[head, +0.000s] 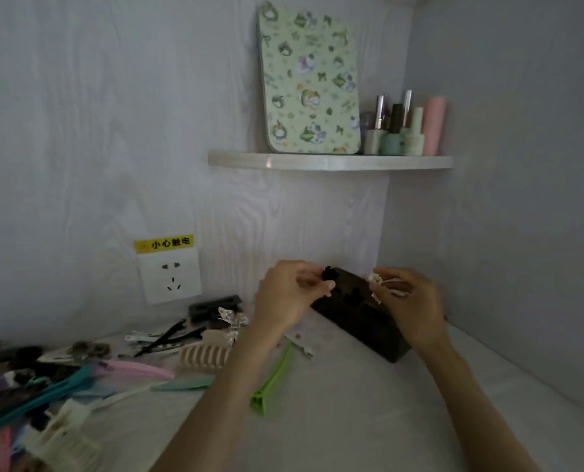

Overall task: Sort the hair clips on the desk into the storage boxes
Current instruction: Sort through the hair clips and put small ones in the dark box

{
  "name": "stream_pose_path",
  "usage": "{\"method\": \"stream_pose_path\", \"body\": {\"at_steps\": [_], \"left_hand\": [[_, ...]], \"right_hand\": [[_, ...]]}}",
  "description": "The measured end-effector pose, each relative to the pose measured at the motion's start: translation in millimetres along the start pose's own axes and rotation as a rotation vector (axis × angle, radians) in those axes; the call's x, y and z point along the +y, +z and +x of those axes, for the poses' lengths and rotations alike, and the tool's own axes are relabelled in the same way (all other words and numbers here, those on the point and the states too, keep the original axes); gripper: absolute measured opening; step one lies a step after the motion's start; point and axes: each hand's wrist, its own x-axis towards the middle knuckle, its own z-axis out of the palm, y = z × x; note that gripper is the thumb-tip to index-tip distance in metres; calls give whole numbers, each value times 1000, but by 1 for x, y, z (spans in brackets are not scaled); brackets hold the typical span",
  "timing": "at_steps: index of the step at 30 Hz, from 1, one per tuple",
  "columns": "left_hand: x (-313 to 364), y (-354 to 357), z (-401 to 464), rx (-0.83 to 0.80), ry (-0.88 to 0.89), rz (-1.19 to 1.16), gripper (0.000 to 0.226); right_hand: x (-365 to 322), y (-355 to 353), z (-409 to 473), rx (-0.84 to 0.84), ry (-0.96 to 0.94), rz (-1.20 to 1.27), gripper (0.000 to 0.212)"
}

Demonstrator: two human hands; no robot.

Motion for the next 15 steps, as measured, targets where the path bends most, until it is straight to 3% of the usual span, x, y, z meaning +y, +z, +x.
{"method": "stream_pose_path", "body": {"at_steps": [4,7,10,15], "left_hand": [[4,49,7,84,-29,-239,27],[4,64,16,100,-66,-288,30],[4,69,21,-4,-69,-182,32],[6,58,15,-158,-12,22,37]], "right_hand": [[15,-1,0,-116,-11,-118,27],[18,-4,2,-30,23,-139,22],[17,-4,2,78,27,-147,17],[17,-4,0,60,23,-166,17]]}}
